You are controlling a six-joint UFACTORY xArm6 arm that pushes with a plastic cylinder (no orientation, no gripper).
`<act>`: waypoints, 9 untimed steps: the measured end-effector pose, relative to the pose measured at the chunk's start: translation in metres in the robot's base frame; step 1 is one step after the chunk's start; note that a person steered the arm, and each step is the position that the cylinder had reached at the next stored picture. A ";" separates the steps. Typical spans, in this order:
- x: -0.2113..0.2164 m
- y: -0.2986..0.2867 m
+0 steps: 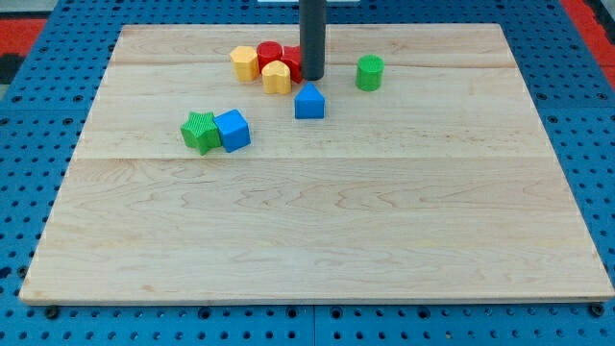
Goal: Slide the green circle diagonally to the blue triangle
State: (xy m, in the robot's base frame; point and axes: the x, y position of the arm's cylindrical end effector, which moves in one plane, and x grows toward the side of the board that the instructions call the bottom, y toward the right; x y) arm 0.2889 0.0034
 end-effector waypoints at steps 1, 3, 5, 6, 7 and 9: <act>-0.009 0.000; 0.027 0.038; 0.039 0.082; 0.026 0.121; -0.001 0.144; -0.049 0.144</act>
State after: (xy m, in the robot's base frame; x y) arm 0.2397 0.1470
